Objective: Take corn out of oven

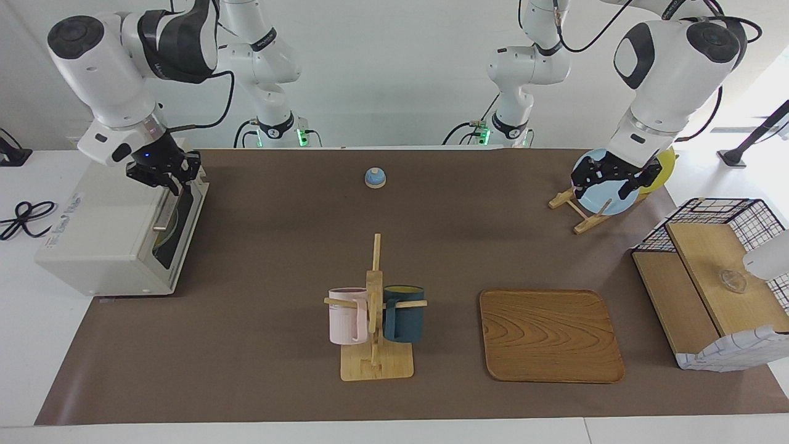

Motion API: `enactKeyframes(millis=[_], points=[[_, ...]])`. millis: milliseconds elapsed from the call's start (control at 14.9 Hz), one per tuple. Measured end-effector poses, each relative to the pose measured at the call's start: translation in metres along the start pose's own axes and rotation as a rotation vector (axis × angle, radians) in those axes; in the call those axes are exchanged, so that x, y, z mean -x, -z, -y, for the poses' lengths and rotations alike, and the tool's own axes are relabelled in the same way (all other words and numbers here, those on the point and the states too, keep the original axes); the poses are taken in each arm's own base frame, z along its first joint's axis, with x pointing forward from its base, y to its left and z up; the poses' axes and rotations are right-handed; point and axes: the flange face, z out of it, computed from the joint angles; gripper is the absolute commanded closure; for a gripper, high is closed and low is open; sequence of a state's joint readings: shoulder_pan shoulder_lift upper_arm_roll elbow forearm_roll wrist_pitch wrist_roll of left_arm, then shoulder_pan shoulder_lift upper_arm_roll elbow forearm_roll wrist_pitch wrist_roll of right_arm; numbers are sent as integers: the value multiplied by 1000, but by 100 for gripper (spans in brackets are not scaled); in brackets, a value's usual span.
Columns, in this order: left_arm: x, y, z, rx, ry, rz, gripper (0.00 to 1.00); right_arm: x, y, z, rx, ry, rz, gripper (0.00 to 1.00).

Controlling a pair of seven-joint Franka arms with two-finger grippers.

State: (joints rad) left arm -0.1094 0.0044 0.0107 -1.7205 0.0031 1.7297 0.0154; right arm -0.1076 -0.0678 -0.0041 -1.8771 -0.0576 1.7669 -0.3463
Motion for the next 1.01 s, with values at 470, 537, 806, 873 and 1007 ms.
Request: enactKeyframes(millis=[470, 537, 806, 873, 1007], points=[[0, 0, 0, 0, 0, 0, 0, 12, -43, -27, 12, -48, 0, 100], [0, 0, 0, 0, 0, 0, 0, 13, -45, -29, 15, -50, 1, 100], [0, 0, 0, 0, 0, 0, 0, 16, -50, -31, 13, -52, 12, 100], [0, 0, 0, 0, 0, 0, 0, 18, -54, -34, 11, -48, 18, 100], [0, 0, 0, 0, 0, 0, 0, 22, -59, -40, 7, -30, 26, 100]])
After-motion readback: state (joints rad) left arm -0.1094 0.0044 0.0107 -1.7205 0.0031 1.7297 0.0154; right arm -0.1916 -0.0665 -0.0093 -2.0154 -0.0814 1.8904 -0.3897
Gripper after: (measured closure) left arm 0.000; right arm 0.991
